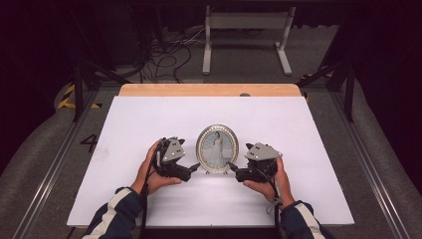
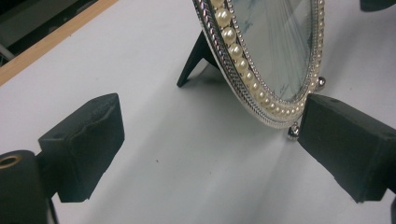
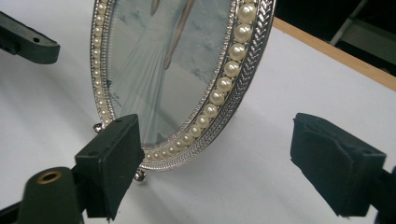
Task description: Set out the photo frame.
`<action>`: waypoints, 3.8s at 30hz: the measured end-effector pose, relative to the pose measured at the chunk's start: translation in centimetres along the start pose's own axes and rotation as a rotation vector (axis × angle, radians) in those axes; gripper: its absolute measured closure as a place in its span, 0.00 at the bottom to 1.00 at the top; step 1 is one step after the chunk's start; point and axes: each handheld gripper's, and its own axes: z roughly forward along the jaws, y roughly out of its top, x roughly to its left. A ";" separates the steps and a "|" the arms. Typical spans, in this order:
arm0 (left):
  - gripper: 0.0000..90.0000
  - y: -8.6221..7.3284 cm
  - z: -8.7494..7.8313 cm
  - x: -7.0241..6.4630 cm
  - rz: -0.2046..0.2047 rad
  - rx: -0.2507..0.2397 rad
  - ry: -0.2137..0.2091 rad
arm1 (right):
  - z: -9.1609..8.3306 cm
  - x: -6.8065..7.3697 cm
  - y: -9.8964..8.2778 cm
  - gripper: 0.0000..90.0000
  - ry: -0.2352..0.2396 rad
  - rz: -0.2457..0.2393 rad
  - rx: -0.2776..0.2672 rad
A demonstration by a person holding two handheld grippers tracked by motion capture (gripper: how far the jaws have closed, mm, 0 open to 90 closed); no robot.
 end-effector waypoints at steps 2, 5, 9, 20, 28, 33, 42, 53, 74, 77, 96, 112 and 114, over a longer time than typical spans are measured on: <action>0.08 -0.2 -0.3 0.0 0.009 -0.001 0.005 | -0.3 -0.1 -0.2 0.16 0.005 -0.009 -0.010; 0.08 -0.3 -0.6 -0.1 0.015 -0.007 0.008 | -0.4 0.0 -0.2 0.16 -0.006 -0.006 -0.009; 0.08 -0.5 -1.1 -0.3 0.028 -0.014 0.016 | -0.8 0.0 -0.5 0.15 -0.014 -0.024 -0.011; 0.08 -1.2 -2.4 -0.6 0.057 0.006 0.044 | -1.5 -0.2 -1.3 0.16 -0.042 -0.040 -0.008; 0.08 -2.0 -3.0 -0.7 0.074 0.025 0.060 | -1.8 -0.3 -1.9 0.17 -0.054 -0.043 0.002; 0.08 -2.6 -3.8 -0.5 0.070 0.031 0.076 | -2.2 -0.5 -2.2 0.17 -0.068 -0.041 0.000; 0.08 -3.8 -4.9 -0.3 0.065 0.049 0.090 | -2.8 -0.7 -3.0 0.17 -0.092 -0.048 0.011; 0.08 -5.3 -6.1 -0.2 0.046 0.054 0.116 | -3.5 -1.0 -3.8 0.17 -0.108 -0.050 0.023; 0.08 -8.6 -9.5 0.7 -0.011 0.079 0.163 | -6.7 -2.8 -6.9 0.17 -0.180 -0.015 0.053; 0.08 -9.1 -9.9 0.9 -0.019 0.082 0.170 | -7.1 -3.0 -7.3 0.17 -0.185 -0.008 0.055; 0.08 -11.9 -11.8 1.7 -0.111 0.100 0.170 | -8.7 -4.1 -9.7 0.17 -0.221 0.039 0.077; 0.08 -11.9 -11.4 1.7 -0.112 0.101 0.157 | -8.3 -3.9 -10.1 0.16 -0.195 0.047 0.074; 0.08 -11.8 -11.3 1.7 -0.111 0.102 0.156 | -8.2 -3.9 -10.1 0.16 -0.194 0.047 0.073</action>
